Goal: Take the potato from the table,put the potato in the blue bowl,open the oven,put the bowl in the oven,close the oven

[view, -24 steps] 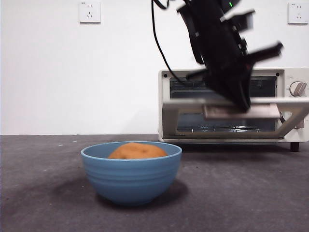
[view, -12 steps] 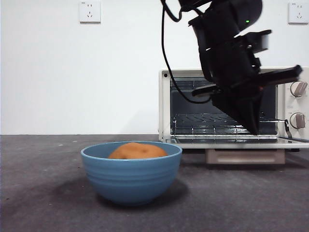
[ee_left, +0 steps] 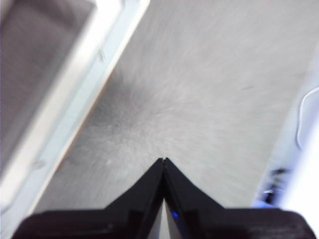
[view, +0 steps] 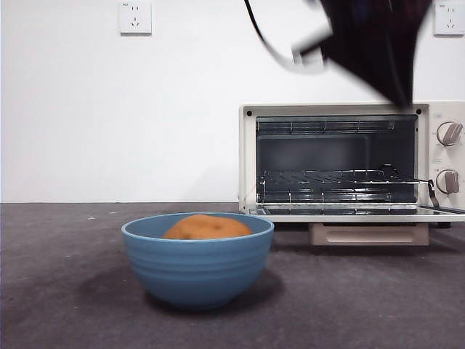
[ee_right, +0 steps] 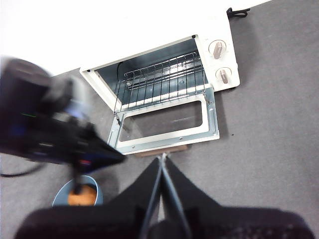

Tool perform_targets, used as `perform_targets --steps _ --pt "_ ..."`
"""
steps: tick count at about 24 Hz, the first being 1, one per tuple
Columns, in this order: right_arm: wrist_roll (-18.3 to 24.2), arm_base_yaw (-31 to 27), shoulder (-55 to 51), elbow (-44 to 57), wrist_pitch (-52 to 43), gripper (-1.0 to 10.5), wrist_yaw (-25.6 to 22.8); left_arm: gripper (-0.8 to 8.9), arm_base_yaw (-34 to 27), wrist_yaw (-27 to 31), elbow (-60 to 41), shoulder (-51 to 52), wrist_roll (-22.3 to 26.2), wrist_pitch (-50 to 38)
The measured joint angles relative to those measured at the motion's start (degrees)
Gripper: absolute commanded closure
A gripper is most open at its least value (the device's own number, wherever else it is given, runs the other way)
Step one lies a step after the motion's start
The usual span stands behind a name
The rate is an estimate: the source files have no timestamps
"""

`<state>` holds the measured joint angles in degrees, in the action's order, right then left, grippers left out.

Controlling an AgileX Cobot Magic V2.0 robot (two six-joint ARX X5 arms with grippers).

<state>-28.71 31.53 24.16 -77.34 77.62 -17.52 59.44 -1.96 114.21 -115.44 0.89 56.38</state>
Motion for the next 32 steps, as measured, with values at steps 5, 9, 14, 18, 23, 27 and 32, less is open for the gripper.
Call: perform_targets --steps 5,9,14,18,23,27,32 --pt "0.0 0.0 1.7 0.0 0.0 9.5 2.5 8.19 1.8 0.1 0.0 8.3 0.2 6.5" --pt "0.3 0.0 6.8 0.0 0.0 9.5 5.5 8.19 3.6 1.2 0.0 14.2 0.2 11.3" --pt "4.9 0.0 16.5 0.0 -0.3 9.5 9.3 8.19 4.9 6.4 0.0 21.9 0.2 15.1" --pt "9.5 0.0 23.2 0.1 -6.4 9.5 16.2 8.19 5.0 10.1 -0.2 25.5 -0.1 19.6" --pt "13.4 0.0 34.6 0.1 -12.1 9.5 25.6 8.19 5.0 10.9 -10.2 36.6 -2.0 19.1" --pt "13.7 2.0 44.7 0.1 -15.0 8.8 29.7 8.19 5.0 12.5 -26.0 48.9 -5.0 19.3" --pt "13.1 9.2 56.8 0.1 -21.0 6.8 29.2 8.19 5.0 12.5 -39.0 64.1 -6.1 19.5"
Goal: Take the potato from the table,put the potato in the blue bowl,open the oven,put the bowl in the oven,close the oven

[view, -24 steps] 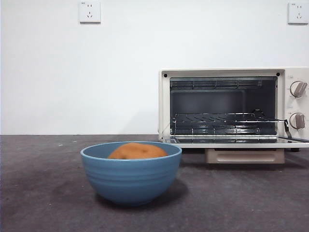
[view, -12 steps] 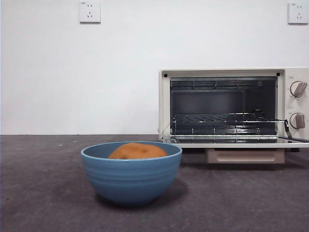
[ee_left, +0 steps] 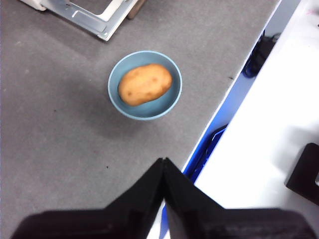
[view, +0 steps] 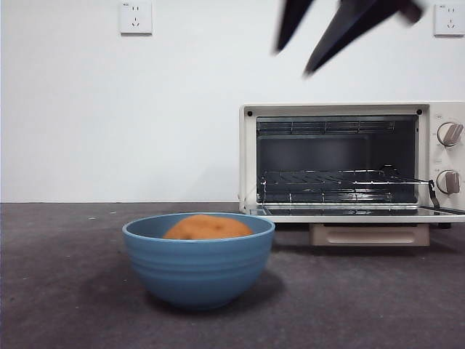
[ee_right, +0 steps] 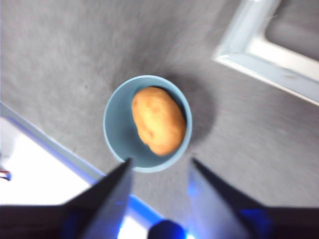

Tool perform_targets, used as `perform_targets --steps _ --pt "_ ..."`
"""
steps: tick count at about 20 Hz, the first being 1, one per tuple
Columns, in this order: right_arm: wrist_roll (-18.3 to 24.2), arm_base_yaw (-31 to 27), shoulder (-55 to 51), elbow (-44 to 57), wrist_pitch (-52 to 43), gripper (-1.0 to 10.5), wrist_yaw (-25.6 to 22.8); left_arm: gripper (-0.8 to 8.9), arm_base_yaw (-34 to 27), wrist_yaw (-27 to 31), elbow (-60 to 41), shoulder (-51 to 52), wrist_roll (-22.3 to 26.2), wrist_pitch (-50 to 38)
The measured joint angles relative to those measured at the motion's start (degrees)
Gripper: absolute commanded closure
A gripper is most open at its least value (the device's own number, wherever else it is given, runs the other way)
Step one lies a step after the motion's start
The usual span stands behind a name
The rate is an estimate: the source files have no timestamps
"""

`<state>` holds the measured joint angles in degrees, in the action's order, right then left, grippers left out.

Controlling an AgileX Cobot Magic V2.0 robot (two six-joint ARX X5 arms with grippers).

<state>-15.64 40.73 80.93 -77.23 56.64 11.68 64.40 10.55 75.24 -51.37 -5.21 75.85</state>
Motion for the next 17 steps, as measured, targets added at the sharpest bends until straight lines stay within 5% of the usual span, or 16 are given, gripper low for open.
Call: perform_targets --steps 7,17 --pt "-0.3 2.8 15.1 0.0 -4.0 6.6 -2.9 8.19 0.0 0.0 -2.0 14.6 0.0 0.0" --pt "-0.4 2.7 19.8 0.0 -5.2 6.6 -6.1 8.19 0.0 0.0 -2.0 15.8 0.0 0.0"
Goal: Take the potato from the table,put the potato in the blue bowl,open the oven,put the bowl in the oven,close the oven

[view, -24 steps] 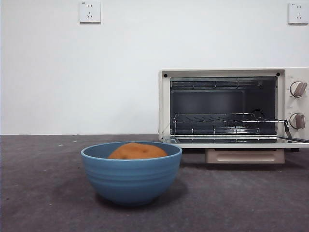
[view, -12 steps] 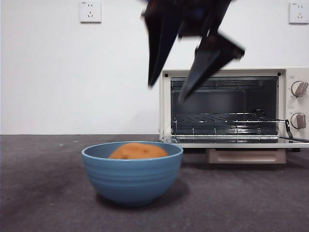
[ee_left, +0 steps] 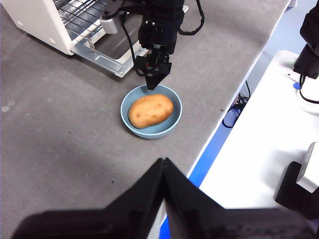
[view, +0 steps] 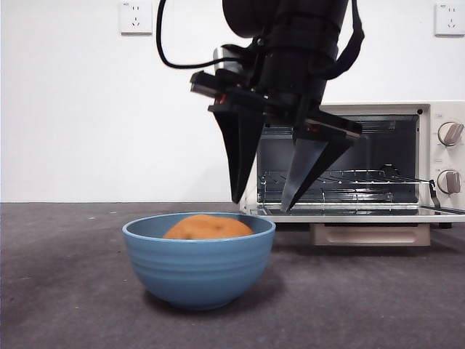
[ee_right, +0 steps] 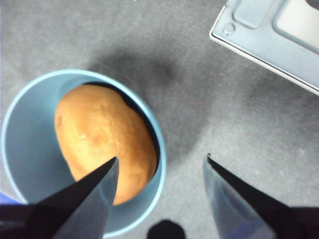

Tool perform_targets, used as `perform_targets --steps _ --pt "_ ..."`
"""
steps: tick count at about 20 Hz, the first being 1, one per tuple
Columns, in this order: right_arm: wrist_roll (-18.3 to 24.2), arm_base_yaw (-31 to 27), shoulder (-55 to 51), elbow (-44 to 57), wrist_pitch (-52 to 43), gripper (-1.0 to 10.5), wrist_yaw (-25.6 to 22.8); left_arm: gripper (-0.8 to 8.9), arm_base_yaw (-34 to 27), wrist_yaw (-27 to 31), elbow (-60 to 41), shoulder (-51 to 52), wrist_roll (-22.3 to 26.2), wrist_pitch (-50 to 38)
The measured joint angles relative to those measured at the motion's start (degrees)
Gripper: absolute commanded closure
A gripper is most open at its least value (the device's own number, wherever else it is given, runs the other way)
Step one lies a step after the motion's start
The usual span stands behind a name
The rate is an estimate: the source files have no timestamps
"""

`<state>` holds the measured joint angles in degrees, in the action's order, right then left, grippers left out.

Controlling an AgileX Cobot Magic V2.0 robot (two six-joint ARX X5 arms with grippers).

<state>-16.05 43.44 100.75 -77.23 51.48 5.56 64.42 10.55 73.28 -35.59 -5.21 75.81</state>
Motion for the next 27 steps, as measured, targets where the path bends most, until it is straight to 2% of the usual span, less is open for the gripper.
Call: perform_targets --steps 5,7,10,12,16,19,22,24,27 --pt "-0.2 0.0 3.0 0.0 -0.3 6.8 -0.2 8.19 0.0 0.0 0.0 0.0 0.0 0.0" --pt "-1.1 0.0 3.6 0.0 -0.5 8.0 -0.6 8.19 0.0 0.0 0.0 0.0 0.0 0.0" --pt "-2.2 0.0 3.9 0.0 -0.5 8.5 -0.6 8.19 0.0 0.0 0.0 0.0 0.0 0.0" --pt "-3.0 0.0 4.0 0.0 -0.5 9.5 -0.6 8.19 0.0 0.0 0.0 0.0 0.0 0.0" --pt "-4.8 0.0 4.3 0.0 -0.3 9.6 -0.4 8.19 0.0 0.0 0.0 0.0 0.0 0.0" --pt "-5.7 -0.5 4.3 -2.2 4.7 9.6 -1.5 8.19 0.0 0.0 0.0 0.0 0.0 0.0" --pt "-6.1 -2.0 4.2 -10.3 13.0 9.6 -4.5 8.19 0.0 0.0 0.0 0.0 0.0 0.0" --pt "-6.1 -3.7 3.7 -15.0 14.7 9.6 -7.4 8.18 0.0 0.0 0.0 0.0 0.0 0.0" --pt "-7.1 -8.1 3.6 -19.3 15.3 9.6 -7.0 8.19 0.0 0.0 0.0 0.0 0.0 0.0"
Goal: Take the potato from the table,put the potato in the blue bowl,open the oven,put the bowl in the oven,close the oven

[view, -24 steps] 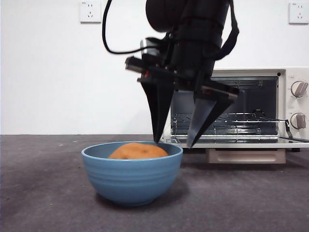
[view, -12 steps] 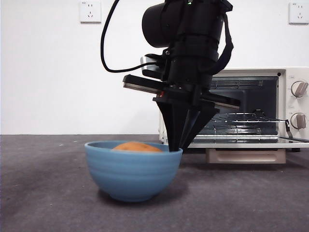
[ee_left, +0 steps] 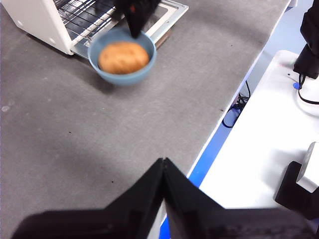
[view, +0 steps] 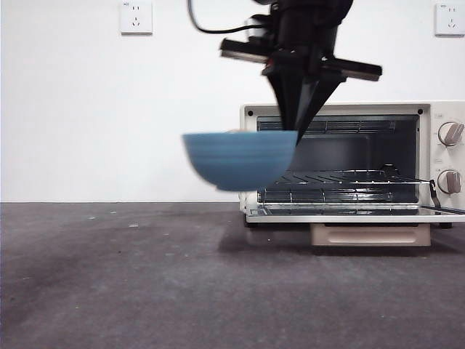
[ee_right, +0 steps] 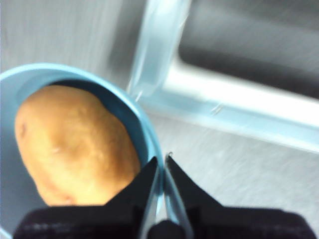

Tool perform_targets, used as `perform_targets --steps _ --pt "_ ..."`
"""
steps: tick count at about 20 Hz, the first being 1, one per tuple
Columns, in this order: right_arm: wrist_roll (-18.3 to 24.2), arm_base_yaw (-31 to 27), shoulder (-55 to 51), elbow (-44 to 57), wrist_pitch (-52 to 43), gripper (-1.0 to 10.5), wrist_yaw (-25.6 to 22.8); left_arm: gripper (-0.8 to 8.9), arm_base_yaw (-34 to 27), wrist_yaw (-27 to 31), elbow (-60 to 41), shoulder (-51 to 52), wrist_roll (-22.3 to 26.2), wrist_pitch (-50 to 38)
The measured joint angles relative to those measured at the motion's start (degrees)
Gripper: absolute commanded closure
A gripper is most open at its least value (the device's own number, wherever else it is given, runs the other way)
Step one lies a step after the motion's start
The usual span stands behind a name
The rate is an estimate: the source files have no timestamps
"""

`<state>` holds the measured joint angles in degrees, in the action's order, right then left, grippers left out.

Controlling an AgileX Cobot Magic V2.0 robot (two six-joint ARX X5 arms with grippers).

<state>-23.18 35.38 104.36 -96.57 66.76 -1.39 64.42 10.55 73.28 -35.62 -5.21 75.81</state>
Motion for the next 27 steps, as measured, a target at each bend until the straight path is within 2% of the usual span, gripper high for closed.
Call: perform_targets --steps 4,8,12,17,21,27 --pt "-3.3 -9.1 0.0 -2.0 0.6 9.6 1.9 8.19 0.0 0.4 0.0 0.0 0.0 0.0" --pt "-8.0 -15.6 0.0 -2.3 -1.3 9.6 2.7 8.19 0.0 3.9 0.0 0.0 0.0 0.0" --pt "-12.9 -19.4 0.0 -2.3 -3.2 9.6 2.9 8.19 0.0 5.8 0.0 0.0 0.0 0.0" --pt "-21.6 -23.9 0.0 -2.3 -5.2 9.6 2.9 8.19 0.0 5.8 0.0 0.0 0.0 0.0" --pt "-28.0 -25.2 0.0 -2.3 -5.5 9.6 3.1 8.19 0.0 5.8 0.0 0.0 0.0 0.0" --pt "-32.8 -26.4 1.9 -2.3 -6.8 9.6 3.3 8.19 0.0 5.8 0.0 0.0 0.0 0.0"
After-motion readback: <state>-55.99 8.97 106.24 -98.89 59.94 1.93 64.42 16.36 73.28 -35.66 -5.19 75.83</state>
